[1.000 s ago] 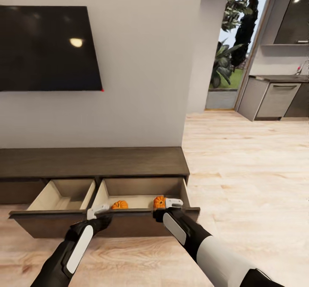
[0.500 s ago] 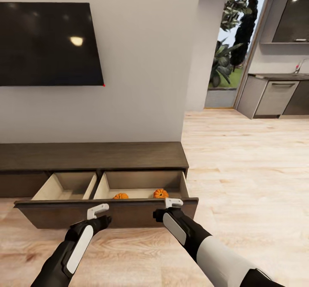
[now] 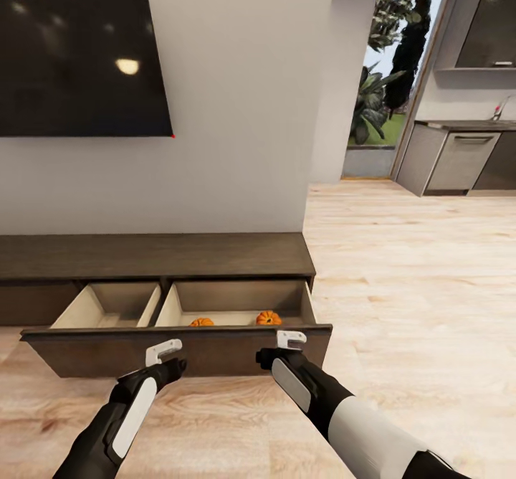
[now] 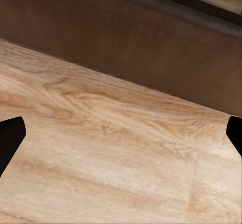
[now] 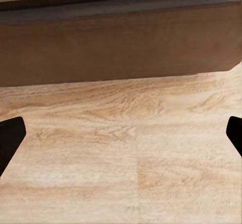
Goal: Place each of the two pumpkins and all three candles from the living room inside a cabinet in the living room (use any cabinet), then make sure every cabinet is closed, and position the cauldron so it is next to a table in the living room.
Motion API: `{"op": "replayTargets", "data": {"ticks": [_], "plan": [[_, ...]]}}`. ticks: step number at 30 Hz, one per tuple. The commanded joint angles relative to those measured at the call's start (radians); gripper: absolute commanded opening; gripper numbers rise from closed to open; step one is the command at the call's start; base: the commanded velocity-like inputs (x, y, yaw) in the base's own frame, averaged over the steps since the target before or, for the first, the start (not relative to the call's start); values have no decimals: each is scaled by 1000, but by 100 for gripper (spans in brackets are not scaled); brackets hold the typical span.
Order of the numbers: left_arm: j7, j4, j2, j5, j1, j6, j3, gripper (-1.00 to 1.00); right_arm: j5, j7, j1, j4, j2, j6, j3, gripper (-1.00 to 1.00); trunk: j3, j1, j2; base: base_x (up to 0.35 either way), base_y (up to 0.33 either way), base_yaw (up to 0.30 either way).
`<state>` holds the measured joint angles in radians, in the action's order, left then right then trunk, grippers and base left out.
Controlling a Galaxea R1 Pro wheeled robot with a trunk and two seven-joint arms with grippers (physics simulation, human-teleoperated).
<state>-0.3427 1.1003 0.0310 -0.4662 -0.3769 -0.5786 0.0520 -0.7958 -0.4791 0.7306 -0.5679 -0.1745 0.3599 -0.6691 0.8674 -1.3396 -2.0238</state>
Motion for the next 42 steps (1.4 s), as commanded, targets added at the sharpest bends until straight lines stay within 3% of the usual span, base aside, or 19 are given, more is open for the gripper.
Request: {"op": "replayTargets", "data": {"ticks": [1,6,12,15,23,26,35,42], "plan": [[-10,-2,1,-10,0,21,6,100,-4,-7,-1,1,0,-26,-4,100,4,-4,-8,0,0,0],[-10,-15,2,-10,0,88,12,100,-3,11,1,14,0,-137,-6,100,20,-23,-43,0,0,0],[-10,-63,4,1,0,134,12,100,2,137,1,169,0,-240,-8,100,39,-46,-85,0,0,0],[-10,-75,3,20,0,175,13,100,25,156,1,203,3,-261,-6,100,48,-57,-106,0,0,0],[-8,-110,2,59,0,213,15,100,89,166,1,220,18,-298,-8,100,73,-88,-162,0,0,0],[-5,-145,3,75,0,288,24,100,110,166,1,223,18,-366,-9,100,82,-100,-183,0,0,0],[-2,-255,4,122,0,463,87,100,123,166,1,226,14,-407,-8,100,111,-134,-246,0,0,0],[111,-278,7,135,0,497,94,100,124,166,1,235,11,-434,-7,100,133,-161,-295,0,0,0]]}}
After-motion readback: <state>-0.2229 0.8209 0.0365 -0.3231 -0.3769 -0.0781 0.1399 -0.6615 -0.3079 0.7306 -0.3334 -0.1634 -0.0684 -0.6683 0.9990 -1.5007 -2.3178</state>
